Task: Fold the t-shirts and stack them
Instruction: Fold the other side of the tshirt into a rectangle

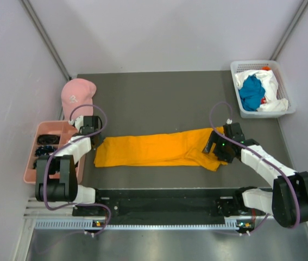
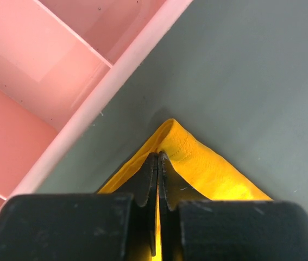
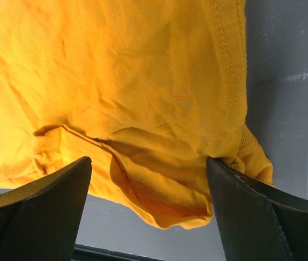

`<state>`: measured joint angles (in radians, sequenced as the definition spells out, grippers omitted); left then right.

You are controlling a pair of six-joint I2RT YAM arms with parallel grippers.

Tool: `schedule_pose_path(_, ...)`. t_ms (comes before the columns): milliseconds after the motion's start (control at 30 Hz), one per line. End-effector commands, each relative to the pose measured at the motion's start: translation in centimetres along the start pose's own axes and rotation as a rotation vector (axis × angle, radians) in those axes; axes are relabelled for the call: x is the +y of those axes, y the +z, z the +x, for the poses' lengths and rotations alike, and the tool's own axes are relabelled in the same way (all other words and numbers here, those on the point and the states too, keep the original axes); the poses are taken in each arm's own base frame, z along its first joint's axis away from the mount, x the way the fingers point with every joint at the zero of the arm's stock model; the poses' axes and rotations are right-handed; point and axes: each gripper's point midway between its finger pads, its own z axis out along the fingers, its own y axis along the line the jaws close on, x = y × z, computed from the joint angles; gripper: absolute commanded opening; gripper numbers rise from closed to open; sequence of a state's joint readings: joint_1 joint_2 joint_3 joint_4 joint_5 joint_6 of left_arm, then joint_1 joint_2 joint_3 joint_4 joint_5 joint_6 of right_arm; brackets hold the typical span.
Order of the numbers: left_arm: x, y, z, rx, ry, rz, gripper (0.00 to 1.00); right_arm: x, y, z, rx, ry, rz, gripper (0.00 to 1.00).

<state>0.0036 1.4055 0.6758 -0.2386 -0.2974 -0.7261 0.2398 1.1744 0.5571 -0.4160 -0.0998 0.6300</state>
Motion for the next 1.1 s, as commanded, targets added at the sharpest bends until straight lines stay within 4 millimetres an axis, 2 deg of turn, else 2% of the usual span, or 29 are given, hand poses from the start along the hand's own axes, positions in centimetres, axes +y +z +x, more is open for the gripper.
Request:
schedule_pose_path(0, -0.9, -0.4, -1.8, -0.058, -0.014, 0.021, 0.0, 1.1, -0.6, -0.7, -0.015, -0.02, -0.024, 0.87)
schedule_pose_path(267, -1.7, -2.4, -5.2, -0.142, -0.016, 0.027, 0.0, 1.0, -0.2, -0.5, -0.003, -0.019, -0.022, 0.87)
schedule_pose_path(433, -2.1, -3.2, -6.5, -0.185, -0.02, 0.04, 0.0, 1.0, -0.2, -0.6, -0.002, -0.016, -0.022, 0.87)
schedule_pose_path(700, -1.4, -1.4, -5.6, -0.153, -0.006, -0.021, 0.0, 1.1, -0.4, -0.7, -0.005, -0.022, -0.022, 0.87)
schedule_pose_path(800, -1.1, -0.9, -5.1, -0.138, 0.003, -0.043, 0.04, 1.2, -0.4, -0.7, -0.004, -0.024, -0.025, 0.87)
schedule_pose_path(933, -0.4, -0.7, -5.3, -0.15, -0.003, -0.087, 0.39, 1.2, -0.5, -0.7, -0.003, -0.028, -0.029, 0.87)
schedule_pose_path(967, -0.3, -0.8, -5.4, -0.157, -0.015, -0.095, 0.52, 1.3, -0.4, -0.7, -0.003, -0.029, -0.032, 0.87)
schedule_pose_path(1000, 0.0, -0.8, -5.5, -0.158, -0.017, -0.111, 0.61, 1.3, -0.5, -0.7, -0.001, -0.027, -0.029, 0.87)
schedule_pose_path(1067, 0.0, -1.1, -6.1, -0.18, -0.033, -0.119, 0.73, 1.3, -0.5, -0.7, 0.0, -0.034, -0.031, 0.87)
